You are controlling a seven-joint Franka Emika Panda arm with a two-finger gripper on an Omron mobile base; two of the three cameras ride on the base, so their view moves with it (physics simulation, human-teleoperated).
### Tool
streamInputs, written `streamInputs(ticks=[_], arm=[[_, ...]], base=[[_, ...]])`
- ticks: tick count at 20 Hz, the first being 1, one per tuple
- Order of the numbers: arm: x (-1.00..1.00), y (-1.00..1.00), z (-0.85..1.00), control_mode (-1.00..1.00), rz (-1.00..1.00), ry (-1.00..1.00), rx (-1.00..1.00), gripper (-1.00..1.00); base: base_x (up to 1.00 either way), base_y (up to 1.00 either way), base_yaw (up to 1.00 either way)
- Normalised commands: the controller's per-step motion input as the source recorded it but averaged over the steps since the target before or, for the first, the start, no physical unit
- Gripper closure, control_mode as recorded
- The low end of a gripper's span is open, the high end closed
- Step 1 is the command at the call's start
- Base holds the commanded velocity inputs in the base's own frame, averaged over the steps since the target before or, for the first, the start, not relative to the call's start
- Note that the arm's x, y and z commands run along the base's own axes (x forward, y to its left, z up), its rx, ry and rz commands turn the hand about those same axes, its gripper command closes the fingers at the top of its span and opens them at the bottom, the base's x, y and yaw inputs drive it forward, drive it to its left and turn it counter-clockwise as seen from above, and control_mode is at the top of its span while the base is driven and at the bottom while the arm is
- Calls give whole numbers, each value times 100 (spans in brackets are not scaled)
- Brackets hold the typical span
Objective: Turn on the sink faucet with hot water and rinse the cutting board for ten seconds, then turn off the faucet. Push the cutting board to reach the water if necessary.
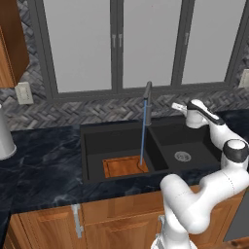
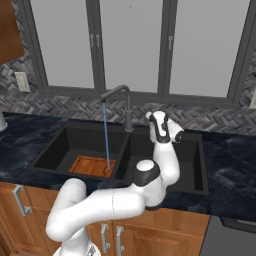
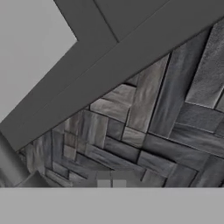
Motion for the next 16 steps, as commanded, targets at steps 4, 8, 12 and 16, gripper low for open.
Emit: streamInputs(ticks=[4, 8, 12, 16], arm=[[-4, 0, 0, -100, 0, 19, 0, 100], [-5, 0, 0, -100, 0, 26, -1, 100], [0, 6, 0, -100, 0, 24, -3, 100], [0, 9, 0, -100, 4, 15, -3, 100]], base=[[0, 0, 0], [0, 0, 0], [0, 0, 0], [0, 0, 0]])
